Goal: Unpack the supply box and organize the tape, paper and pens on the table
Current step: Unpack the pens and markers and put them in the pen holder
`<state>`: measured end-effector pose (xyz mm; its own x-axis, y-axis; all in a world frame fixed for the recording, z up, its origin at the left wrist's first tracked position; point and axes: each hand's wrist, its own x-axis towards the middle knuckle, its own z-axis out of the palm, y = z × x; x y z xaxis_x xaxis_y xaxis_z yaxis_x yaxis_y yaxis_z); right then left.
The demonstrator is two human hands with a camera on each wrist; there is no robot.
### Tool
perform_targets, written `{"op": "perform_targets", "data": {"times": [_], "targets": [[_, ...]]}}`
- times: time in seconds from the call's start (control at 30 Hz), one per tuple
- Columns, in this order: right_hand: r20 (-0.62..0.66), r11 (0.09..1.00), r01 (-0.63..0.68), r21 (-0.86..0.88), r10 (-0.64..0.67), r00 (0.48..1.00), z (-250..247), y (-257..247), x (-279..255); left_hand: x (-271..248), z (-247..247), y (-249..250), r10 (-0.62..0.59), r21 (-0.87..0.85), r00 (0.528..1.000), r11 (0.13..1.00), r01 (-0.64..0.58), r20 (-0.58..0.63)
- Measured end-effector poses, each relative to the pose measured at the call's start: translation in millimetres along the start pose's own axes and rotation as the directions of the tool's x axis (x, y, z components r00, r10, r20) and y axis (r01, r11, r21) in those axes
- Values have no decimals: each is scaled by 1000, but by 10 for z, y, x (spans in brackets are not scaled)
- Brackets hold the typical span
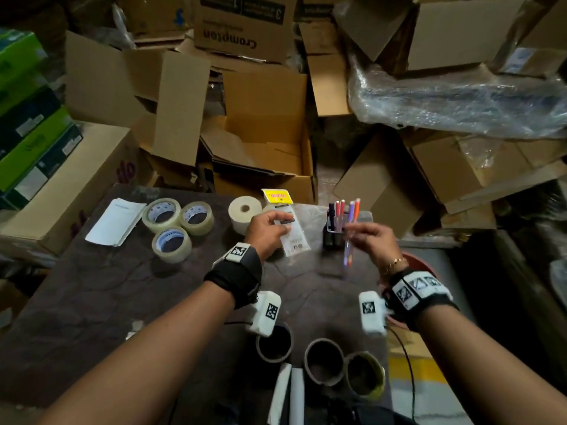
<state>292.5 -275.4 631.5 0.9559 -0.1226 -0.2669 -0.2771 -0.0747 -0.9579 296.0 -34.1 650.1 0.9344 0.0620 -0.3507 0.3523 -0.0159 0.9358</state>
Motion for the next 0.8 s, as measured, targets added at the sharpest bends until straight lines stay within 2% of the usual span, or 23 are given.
{"op": "perform_targets", "data": {"times": [0.13, 0.37, 0.43, 0.6, 0.8], "targets": [[-190, 991, 115, -63, -125, 974, -60, 38, 576, -94, 96, -210, -63, 18, 995, 998, 62, 83], [-255, 968, 77, -238, -139, 957, 136, 257, 1021, -235, 124, -443, -158, 144, 973, 980, 135, 168], [-237, 956, 65, -286, -136, 962, 167, 363, 1033, -228, 106, -492, -171, 161, 973, 976, 145, 156], [-210, 900, 129, -416, -233, 949, 112, 435, 933, -156, 95, -522, -186, 199, 971, 968, 155, 147], [-269, 926, 115, -359, -221, 938, -125, 394, 587, -118, 279, -437, -146, 182, 974, 977, 114, 172]]}}
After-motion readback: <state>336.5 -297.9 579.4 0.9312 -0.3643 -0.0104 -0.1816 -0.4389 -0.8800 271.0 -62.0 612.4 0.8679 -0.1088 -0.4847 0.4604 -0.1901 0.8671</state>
